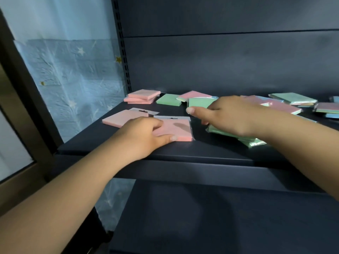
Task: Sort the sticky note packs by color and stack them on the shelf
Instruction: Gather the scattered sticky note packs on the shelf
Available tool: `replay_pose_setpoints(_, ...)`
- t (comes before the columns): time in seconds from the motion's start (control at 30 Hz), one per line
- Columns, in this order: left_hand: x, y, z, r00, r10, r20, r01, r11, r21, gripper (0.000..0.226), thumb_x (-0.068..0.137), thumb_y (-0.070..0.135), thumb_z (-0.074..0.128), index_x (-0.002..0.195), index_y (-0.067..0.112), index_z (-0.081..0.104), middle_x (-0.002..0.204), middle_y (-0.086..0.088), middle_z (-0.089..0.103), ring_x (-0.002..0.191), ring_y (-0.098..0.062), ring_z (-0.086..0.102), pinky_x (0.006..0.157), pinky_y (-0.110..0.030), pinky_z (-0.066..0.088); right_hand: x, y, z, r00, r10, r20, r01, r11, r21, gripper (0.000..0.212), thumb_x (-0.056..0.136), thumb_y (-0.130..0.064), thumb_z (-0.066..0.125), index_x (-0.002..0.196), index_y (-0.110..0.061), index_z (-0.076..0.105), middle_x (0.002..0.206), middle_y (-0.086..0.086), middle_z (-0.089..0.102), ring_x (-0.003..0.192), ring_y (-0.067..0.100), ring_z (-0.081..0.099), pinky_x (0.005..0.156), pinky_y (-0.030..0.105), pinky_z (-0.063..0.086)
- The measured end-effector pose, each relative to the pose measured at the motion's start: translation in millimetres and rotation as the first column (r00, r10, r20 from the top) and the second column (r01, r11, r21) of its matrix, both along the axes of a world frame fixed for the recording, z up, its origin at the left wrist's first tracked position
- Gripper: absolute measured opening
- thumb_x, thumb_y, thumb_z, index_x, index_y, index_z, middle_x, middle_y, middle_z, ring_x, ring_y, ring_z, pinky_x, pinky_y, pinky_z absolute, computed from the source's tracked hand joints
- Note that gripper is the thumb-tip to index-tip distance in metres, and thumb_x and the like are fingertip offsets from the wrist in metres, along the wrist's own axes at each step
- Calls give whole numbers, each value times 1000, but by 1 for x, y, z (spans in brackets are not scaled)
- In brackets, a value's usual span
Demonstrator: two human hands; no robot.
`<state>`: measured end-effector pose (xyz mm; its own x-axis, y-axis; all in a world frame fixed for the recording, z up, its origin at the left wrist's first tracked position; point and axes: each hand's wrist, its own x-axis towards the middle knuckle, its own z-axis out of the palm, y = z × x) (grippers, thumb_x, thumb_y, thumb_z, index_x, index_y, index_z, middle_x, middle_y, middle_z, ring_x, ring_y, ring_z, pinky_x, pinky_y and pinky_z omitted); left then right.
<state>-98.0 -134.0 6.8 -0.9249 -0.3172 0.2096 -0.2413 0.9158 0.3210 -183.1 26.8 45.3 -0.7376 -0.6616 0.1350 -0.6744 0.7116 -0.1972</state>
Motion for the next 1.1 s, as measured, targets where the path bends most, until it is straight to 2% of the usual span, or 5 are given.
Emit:
replay_pose_setpoints(0.33,-5,-21,3,769,29,-639,328,839,433,73,69,5,75,135,17,43,121,17,48,107,-4,55,96,-21,44,-26,-51,9,695,327,641,234,740,-631,18,89,-27,60,75,-16,57,64,-3,58,57,10,53,53,18,43)
replay_pose_setpoints(0.53,8,-85,11,996,-62,-61,71,983,170,61,75,63,56,128,31,50,128,18,44,125,-1,38,101,-17,26,-41,-74,24,643,394,657,401,557,-727,19,91,-16,58,74,-13,52,68,4,51,53,11,49,38,12,44)
replay_pose_setpoints(0.73,10,-118,-2,1000,23,-14,-19,971,239,49,96,44,25,126,22,58,132,7,48,127,-7,38,103,-14,18,-43,-100,6,611,302,731,384,695,-608,20,93,-13,55,74,-9,53,62,5,49,28,6,49,34,14,45)
replay_pose_setpoints(0.9,-9,-134,10,999,-48,-6,46,893,449,62,92,56,18,132,21,50,140,5,47,128,-11,42,114,-30,23,-27,-133,-11,613,203,764,339,805,-486,17,93,-15,57,77,-9,54,68,6,50,56,14,49,36,16,48)
replay_pose_setpoints(1.1,-16,-156,1,980,-194,-54,201,930,307,45,95,39,41,135,21,46,138,8,43,120,2,36,93,-9,20,-11,-158,-15,920,-94,381,165,974,-158,52,96,-42,44,56,-10,55,48,2,55,36,10,47,39,16,42)
